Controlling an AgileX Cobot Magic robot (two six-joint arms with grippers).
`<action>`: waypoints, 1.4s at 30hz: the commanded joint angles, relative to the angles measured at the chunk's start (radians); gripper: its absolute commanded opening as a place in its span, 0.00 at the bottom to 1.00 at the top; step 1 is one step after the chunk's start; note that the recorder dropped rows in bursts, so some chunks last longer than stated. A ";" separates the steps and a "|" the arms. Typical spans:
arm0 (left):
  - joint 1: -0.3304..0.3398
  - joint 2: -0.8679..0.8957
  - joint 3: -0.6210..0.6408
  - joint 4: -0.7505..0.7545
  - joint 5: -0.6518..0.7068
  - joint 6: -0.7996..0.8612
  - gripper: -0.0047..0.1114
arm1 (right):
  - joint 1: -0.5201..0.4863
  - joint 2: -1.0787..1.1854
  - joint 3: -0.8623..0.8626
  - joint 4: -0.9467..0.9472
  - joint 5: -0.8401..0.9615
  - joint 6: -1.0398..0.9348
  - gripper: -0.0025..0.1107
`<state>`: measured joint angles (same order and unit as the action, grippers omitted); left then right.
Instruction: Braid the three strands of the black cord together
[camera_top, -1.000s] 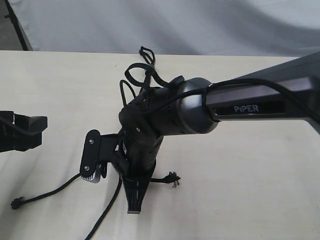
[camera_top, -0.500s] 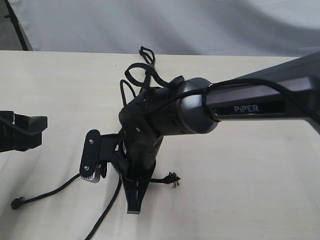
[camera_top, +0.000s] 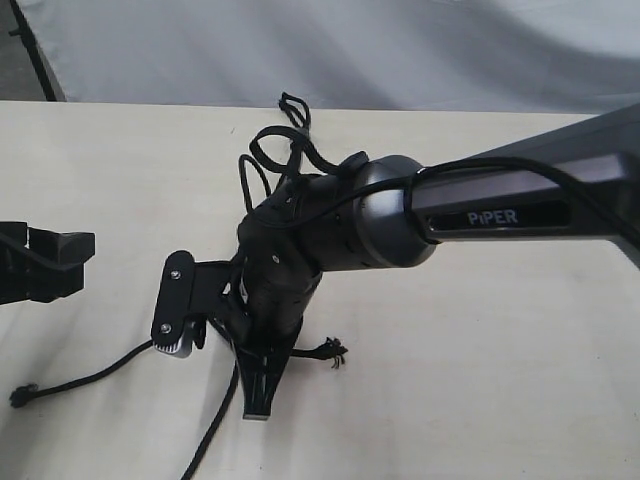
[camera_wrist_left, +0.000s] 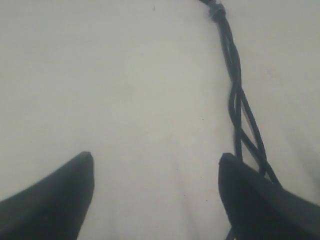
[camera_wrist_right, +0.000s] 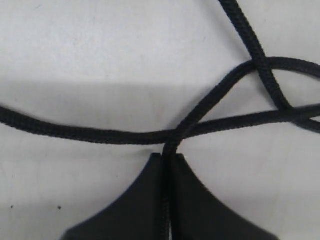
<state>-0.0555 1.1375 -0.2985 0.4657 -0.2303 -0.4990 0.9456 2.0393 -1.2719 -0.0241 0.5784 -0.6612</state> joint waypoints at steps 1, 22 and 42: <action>0.006 -0.006 0.006 -0.003 -0.009 -0.005 0.61 | -0.002 -0.011 0.004 0.041 -0.019 0.028 0.02; 0.006 -0.006 0.006 -0.003 -0.009 -0.005 0.61 | -0.140 0.016 -0.036 0.042 -0.055 0.009 0.02; 0.006 -0.006 0.006 -0.003 -0.009 -0.005 0.61 | -0.128 -0.045 -0.069 0.024 -0.022 0.113 0.70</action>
<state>-0.0555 1.1375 -0.2985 0.4657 -0.2303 -0.4990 0.8130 2.0705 -1.3249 0.0000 0.5297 -0.5941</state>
